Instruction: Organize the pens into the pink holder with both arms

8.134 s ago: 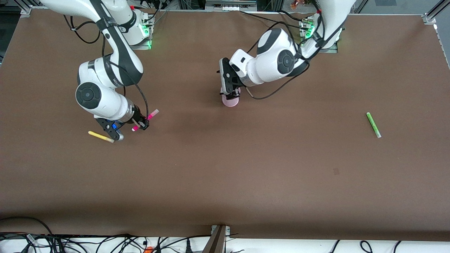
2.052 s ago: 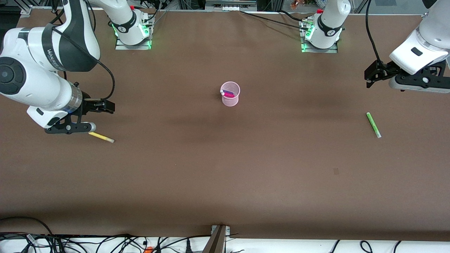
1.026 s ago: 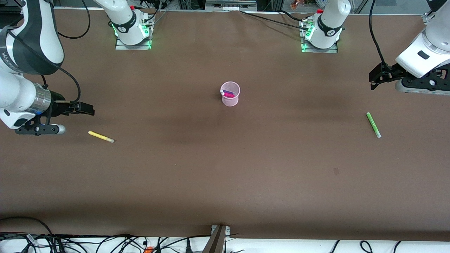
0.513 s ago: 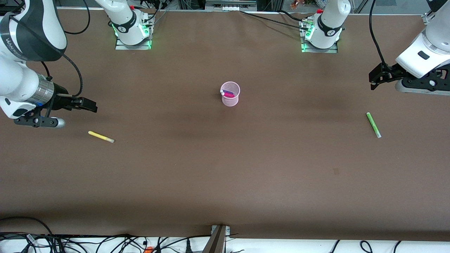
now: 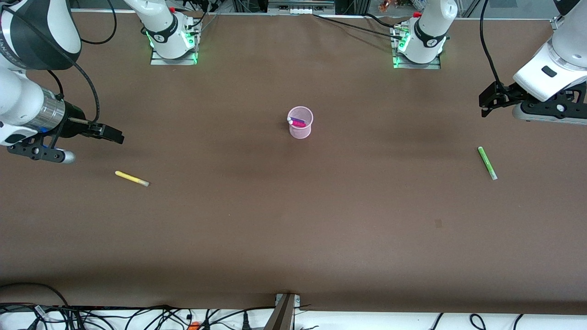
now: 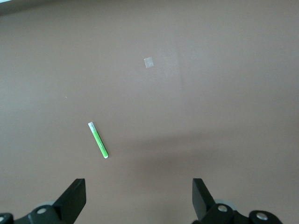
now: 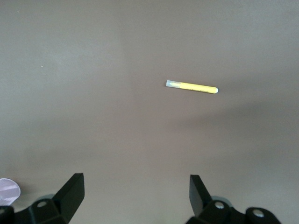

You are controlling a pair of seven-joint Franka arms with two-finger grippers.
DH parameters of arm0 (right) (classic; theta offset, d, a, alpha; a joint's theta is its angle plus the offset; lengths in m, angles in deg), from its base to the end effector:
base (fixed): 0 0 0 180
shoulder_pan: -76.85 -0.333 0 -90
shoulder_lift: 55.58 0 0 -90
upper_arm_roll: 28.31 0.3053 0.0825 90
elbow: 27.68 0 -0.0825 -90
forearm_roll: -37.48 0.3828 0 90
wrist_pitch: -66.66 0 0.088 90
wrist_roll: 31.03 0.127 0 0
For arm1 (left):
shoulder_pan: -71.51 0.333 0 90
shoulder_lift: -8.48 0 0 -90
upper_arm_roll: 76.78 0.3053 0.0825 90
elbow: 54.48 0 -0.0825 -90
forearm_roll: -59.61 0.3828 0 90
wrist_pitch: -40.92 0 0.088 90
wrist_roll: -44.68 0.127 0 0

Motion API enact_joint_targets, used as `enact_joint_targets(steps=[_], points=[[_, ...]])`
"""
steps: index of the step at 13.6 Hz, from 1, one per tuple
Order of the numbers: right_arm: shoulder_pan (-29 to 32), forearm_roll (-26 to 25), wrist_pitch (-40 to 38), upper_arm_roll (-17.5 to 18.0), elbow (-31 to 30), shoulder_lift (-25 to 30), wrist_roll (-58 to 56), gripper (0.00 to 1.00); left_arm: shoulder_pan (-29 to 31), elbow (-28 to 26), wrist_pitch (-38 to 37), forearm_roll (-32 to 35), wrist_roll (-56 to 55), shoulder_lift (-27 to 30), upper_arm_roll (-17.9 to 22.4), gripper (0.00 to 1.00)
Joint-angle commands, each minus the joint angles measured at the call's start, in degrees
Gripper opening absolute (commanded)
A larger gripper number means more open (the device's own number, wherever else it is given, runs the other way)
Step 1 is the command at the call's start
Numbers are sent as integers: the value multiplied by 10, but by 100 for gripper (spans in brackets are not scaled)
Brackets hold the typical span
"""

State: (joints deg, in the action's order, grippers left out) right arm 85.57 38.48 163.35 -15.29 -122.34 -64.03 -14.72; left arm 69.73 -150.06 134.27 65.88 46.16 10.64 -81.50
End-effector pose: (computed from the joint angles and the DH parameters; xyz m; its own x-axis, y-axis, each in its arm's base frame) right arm 0.5894 0.0400 0.4826 0.9708 -0.2091 -0.1178 -0.2126 -0.9770 -0.0177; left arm 0.5438 -0.0493 0.5743 0.9894 -0.1449 -0.0046 -0.1445 -0.9831 -0.1120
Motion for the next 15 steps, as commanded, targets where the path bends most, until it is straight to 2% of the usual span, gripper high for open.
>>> enact_joint_targets(steps=[1, 5, 15], points=[[15, 3, -15, 9, 22, -3, -4, 100, 4, 20, -15, 2, 5, -8, 1, 100], [14, 6, -42, 12, 24, 11, -1, 100, 3, 21, -13, 2, 3, -8, -3, 100], [13, 7, -39, 15, 37, 2, 2, 100, 3, 21, -11, 1, -1, -9, -5, 100]])
